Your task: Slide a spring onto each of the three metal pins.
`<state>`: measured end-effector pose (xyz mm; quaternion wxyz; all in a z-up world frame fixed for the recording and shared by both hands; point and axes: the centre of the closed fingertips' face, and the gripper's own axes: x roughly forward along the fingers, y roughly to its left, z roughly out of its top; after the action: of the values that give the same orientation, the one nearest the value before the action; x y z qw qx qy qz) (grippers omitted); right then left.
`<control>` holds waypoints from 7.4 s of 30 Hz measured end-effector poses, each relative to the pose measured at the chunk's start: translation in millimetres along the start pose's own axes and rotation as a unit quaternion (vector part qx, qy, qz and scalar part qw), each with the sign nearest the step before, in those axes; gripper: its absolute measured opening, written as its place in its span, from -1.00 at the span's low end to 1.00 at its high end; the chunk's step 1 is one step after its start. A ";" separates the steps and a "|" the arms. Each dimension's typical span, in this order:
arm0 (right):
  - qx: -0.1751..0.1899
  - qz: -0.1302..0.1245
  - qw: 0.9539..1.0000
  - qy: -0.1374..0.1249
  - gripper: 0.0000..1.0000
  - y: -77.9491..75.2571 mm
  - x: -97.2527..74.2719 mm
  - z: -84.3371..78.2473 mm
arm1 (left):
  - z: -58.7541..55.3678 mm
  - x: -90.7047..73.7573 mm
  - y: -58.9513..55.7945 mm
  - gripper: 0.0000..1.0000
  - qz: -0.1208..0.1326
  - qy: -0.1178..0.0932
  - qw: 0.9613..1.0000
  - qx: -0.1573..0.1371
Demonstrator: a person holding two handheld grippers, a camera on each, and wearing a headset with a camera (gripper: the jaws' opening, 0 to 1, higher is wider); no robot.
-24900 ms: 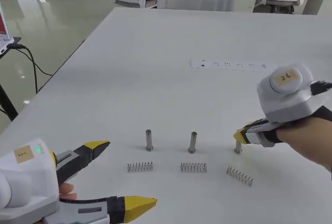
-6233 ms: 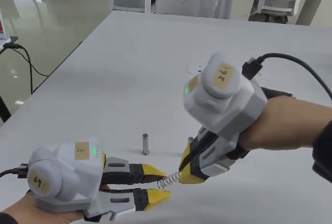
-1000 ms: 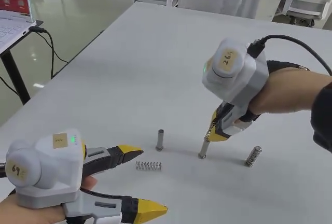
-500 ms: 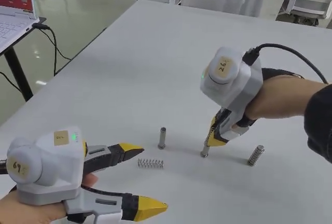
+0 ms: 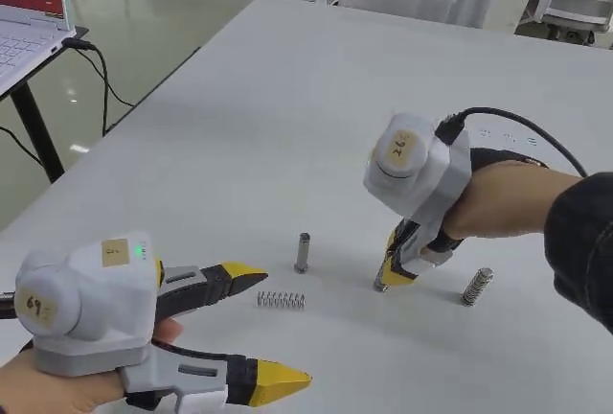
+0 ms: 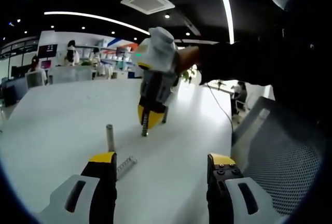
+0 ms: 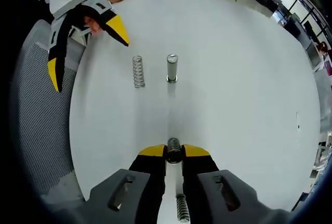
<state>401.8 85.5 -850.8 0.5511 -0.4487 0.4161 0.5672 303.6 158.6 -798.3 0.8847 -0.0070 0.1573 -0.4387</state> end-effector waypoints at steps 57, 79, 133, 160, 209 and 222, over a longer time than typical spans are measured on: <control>-0.055 0.019 0.995 -0.082 -0.49 42.8 -2.5 64.7 | 1.0 -6.7 -0.2 0.30 0.009 -0.001 1.000 0.000; -0.063 0.032 0.994 -0.079 -0.75 54.9 29.8 84.0 | -4.8 -10.8 5.4 0.27 0.016 0.003 1.000 -0.006; -0.136 0.076 0.985 -0.078 -0.85 109.7 -48.3 68.6 | 13.9 -2.9 -16.6 -0.75 -0.036 0.003 0.997 0.074; -0.151 0.057 0.980 -0.116 -0.84 115.5 -76.0 91.3 | 11.9 -0.6 -21.1 -0.95 -0.046 0.007 0.995 0.093; -0.153 0.057 0.981 -0.105 -0.83 115.2 -67.1 99.4 | 31.4 7.4 -23.5 -0.95 -0.045 -0.022 0.994 0.101; -0.148 0.055 0.982 -0.103 -0.83 110.5 -65.3 102.2 | 26.4 5.5 -17.7 -0.78 -0.039 -0.023 0.996 0.081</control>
<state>285.7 162.8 -764.4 0.4862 -0.4412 0.2925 0.6953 300.5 140.1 -772.0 0.8678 0.0483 0.1010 -0.4842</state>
